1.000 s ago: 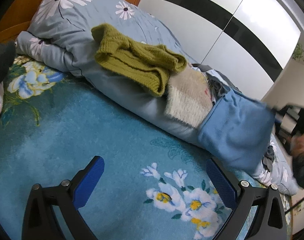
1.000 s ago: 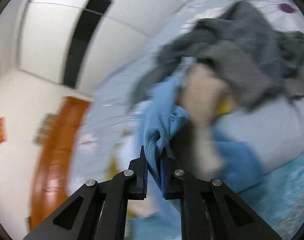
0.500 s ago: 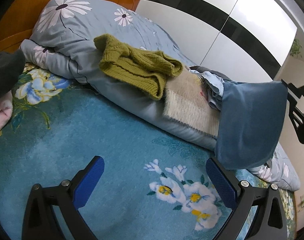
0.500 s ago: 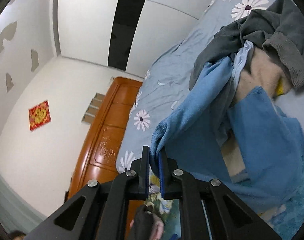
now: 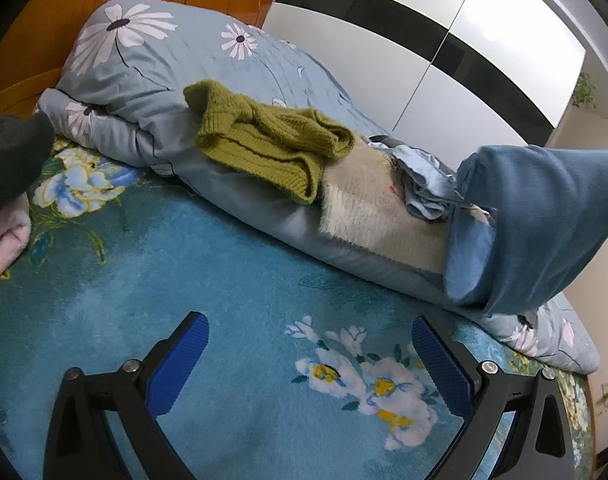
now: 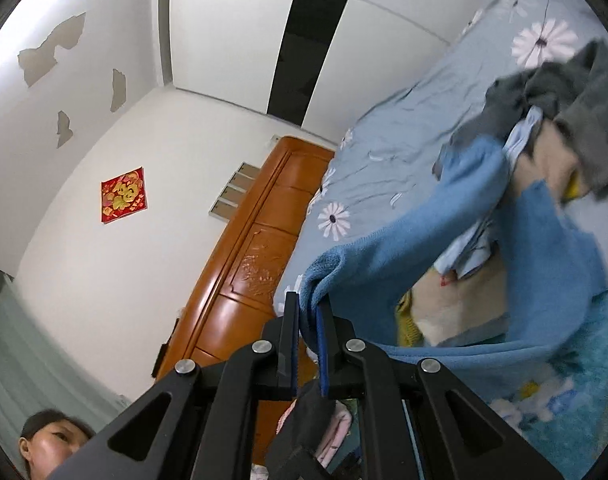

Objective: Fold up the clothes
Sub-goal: 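Grasp the blue sweatpants with the right gripper and lift them off the pile, then lower the sweatpants onto the blanket with the right gripper and release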

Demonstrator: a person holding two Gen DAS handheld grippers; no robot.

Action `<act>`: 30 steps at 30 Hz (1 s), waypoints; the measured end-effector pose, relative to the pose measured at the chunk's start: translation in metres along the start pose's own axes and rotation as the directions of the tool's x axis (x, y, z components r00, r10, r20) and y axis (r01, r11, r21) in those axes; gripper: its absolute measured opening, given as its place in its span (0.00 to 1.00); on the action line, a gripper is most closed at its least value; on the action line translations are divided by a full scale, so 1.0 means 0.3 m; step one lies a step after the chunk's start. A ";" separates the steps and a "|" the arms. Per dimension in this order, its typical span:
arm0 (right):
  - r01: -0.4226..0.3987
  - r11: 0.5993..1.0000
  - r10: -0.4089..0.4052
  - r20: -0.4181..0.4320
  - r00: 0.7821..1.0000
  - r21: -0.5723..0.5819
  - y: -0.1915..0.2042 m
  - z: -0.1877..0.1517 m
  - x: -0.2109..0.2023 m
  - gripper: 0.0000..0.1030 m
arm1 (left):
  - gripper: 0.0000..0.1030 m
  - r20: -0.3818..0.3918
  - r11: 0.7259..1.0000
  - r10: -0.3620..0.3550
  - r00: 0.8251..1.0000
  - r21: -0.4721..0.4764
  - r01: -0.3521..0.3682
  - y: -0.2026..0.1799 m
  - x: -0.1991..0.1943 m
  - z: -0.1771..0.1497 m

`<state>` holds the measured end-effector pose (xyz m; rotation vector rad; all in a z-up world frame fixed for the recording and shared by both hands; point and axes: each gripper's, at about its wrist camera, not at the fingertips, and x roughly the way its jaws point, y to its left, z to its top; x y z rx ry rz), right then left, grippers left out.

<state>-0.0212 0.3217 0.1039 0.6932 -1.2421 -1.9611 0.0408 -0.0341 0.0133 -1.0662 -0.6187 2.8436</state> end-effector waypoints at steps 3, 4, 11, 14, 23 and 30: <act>-0.037 0.999 0.038 0.044 0.998 -0.016 0.080 -0.004 -0.133 0.07 | 1.00 0.004 1.000 -0.010 1.000 0.000 0.010 -0.009 -0.063 0.000; -0.051 0.998 0.053 0.053 0.997 -0.036 0.116 -0.009 -0.160 0.07 | 1.00 0.006 1.000 -0.012 1.000 -0.004 0.012 -0.014 -0.084 -0.001; -0.088 0.983 0.104 0.093 0.990 -0.162 0.346 -0.022 -0.449 0.07 | 1.00 0.019 0.999 -0.024 1.000 -0.023 0.024 -0.061 -0.230 -0.011; -0.013 0.980 0.022 0.043 0.999 -0.198 0.373 -0.037 -0.497 0.07 | 1.00 0.014 1.000 -0.026 1.000 0.006 0.026 -0.108 -0.268 -0.030; 0.333 0.940 -0.342 -0.238 0.909 -0.078 -0.013 -0.327 -0.348 0.08 | 1.00 -0.012 0.998 -0.020 1.000 0.053 0.021 -0.195 -0.343 -0.086; 0.377 0.915 -0.398 -0.494 0.773 -0.147 -0.160 -0.661 -0.175 0.12 | 1.00 -0.057 0.996 -0.001 0.998 0.085 0.006 -0.208 -0.374 -0.121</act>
